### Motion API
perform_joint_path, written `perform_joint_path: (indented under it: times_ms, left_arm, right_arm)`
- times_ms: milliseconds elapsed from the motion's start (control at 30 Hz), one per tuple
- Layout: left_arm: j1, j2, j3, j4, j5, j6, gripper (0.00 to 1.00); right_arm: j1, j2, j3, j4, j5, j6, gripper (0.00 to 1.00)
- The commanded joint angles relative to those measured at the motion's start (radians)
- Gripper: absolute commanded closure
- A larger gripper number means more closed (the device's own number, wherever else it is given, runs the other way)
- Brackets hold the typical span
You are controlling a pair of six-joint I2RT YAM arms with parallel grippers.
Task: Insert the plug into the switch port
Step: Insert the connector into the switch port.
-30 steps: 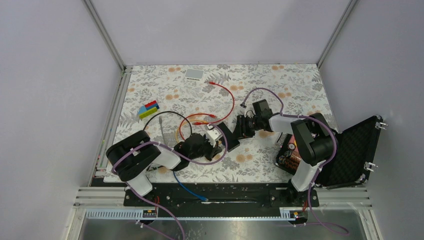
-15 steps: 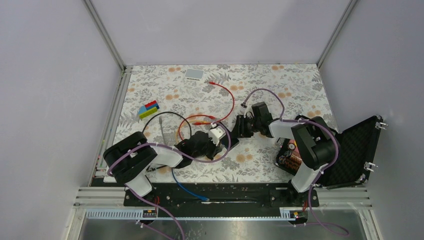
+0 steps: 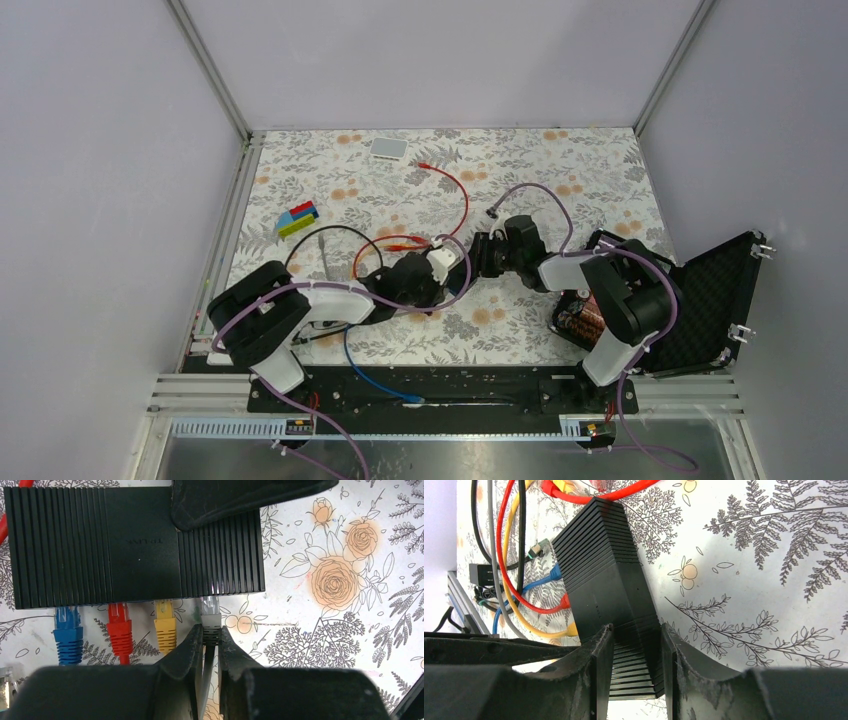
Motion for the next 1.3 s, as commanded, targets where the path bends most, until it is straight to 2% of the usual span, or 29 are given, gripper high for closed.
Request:
perform_joint_path:
  times_ms: [0, 367, 467, 600, 767, 867, 1000, 1067, 1167, 1267]
  left_arm:
    - [-0.005, 0.017, 0.127, 0.178, -0.097, -0.048, 1.0]
    - [-0.002, -0.002, 0.14, 0.079, -0.268, -0.116, 1.0]
    - [0.008, -0.02, 0.139, 0.042, -0.274, -0.126, 1.0]
    - [0.012, -0.07, 0.092, 0.086, -0.212, -0.126, 1.0]
    - [0.012, -0.126, -0.026, 0.218, -0.075, -0.068, 1.0]
    - [0.012, -0.142, -0.077, 0.281, -0.029, -0.04, 1.0]
    - [0.011, -0.138, -0.136, 0.439, 0.111, 0.043, 1.0]
    - [0.015, -0.122, -0.13, 0.459, 0.157, 0.07, 1.0]
    - [0.02, -0.106, -0.103, 0.452, 0.154, 0.058, 1.0]
    - [0.029, -0.097, -0.054, 0.348, 0.044, 0.002, 1.0]
  right_arm:
    - [0.19, 0.074, -0.12, -0.236, -0.246, 0.108, 0.7]
    - [0.234, 0.06, -0.205, -0.115, -0.237, 0.19, 0.71]
    - [0.234, 0.042, -0.22, -0.118, -0.231, 0.19, 0.72]
    - [0.234, 0.009, -0.222, -0.118, -0.247, 0.187, 0.72]
    - [0.234, -0.007, -0.184, -0.14, -0.311, 0.141, 0.71]
    - [0.234, 0.026, -0.14, -0.165, -0.349, 0.094, 0.71]
    - [0.234, 0.097, -0.094, -0.141, -0.412, 0.07, 0.71]
    - [0.234, 0.132, -0.077, -0.125, -0.441, 0.071, 0.72]
    - [0.234, 0.158, -0.087, -0.066, -0.475, 0.096, 0.73]
    - [0.234, 0.147, -0.125, -0.018, -0.474, 0.133, 0.74]
